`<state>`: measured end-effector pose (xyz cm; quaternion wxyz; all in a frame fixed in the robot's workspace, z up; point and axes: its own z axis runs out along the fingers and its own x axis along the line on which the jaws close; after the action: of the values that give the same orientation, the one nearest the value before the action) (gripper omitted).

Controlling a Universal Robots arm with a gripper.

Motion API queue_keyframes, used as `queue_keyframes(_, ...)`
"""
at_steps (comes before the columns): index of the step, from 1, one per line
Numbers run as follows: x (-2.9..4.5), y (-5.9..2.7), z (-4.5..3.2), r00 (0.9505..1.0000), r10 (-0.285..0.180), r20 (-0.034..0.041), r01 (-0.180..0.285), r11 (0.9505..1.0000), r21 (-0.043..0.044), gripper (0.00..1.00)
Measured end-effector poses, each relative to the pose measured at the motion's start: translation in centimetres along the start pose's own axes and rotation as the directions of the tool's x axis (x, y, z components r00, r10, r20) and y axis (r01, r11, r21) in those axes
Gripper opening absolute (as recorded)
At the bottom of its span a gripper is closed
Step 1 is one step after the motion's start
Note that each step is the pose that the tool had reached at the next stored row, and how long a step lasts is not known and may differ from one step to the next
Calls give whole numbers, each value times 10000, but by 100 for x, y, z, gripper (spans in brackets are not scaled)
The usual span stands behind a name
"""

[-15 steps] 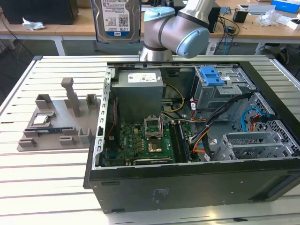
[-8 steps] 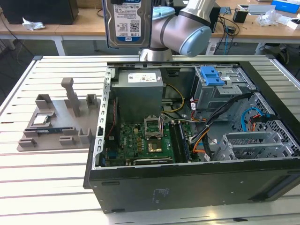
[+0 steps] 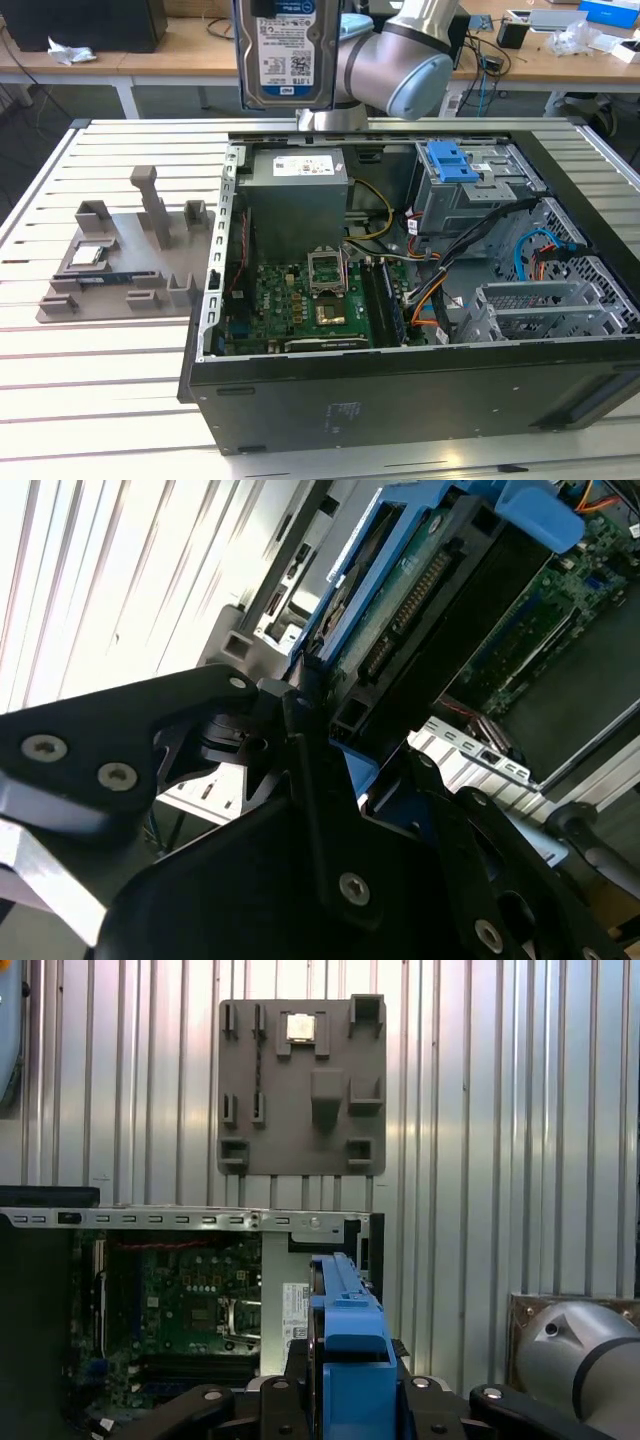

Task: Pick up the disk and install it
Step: 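Pick up the disk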

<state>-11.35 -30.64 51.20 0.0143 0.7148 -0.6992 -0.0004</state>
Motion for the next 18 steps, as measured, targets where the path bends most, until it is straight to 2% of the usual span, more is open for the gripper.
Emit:
queue_keyframes(6,74,-103,34,10000,0,-1,0,10000,0,37)
queue_keyframes(18,144,-294,80,10000,0,-1,0,10000,0,37)
